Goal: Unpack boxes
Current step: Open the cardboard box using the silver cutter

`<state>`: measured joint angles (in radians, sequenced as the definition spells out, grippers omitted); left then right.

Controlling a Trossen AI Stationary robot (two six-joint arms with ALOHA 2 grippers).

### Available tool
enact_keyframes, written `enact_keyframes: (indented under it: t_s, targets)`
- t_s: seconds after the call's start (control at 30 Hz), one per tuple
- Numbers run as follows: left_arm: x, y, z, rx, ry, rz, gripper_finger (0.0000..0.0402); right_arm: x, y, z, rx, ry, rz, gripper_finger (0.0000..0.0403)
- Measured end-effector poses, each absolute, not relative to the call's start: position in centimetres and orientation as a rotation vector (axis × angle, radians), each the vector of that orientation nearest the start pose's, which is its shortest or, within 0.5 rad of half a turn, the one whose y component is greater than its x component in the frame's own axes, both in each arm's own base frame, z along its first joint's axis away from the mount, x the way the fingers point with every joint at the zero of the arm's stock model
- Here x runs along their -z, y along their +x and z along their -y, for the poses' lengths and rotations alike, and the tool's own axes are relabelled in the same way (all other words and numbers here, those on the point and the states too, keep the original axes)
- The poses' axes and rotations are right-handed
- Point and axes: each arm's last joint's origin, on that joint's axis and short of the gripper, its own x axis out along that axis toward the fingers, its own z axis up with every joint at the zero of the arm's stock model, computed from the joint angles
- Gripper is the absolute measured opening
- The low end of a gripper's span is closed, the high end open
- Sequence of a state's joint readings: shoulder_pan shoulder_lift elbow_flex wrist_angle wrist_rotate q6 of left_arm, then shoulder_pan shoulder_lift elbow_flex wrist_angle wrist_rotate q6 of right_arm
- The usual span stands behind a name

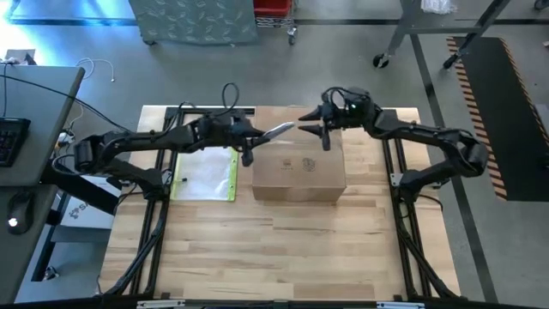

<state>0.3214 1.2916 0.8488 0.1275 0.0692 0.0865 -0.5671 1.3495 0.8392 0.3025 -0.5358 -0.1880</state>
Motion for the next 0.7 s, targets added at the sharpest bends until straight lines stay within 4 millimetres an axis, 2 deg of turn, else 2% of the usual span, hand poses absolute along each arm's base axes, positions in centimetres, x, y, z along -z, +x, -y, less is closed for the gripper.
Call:
enact_keyframes:
  t_s: [0.17,0.33,0.43,0.6,0.7]
  targets:
    - [-27.2,27.2,-7.9,-0.214,0.022,-0.191,0.0051,-24.0,25.9,13.4,-0.004,0.020,-0.006,0.0119]
    - [-27.2,27.5,-7.8,-0.232,0.011,-0.139,0.0051,-23.7,27.6,12.5,-0.065,0.045,0.084,0.0130]
    - [-27.4,27.6,-7.7,-0.232,0.010,-0.112,0.0051,-24.2,28.6,12.0,-0.096,0.019,0.088,0.0162]
    - [-27.5,27.6,-7.6,-0.233,-0.015,-0.103,0.0051,-25.5,29.5,11.9,-0.112,0.005,0.107,0.0251]
    - [-27.6,27.6,-7.4,-0.232,-0.013,-0.093,0.0051,-25.7,29.7,12.1,-0.107,0.018,0.095,0.0291]
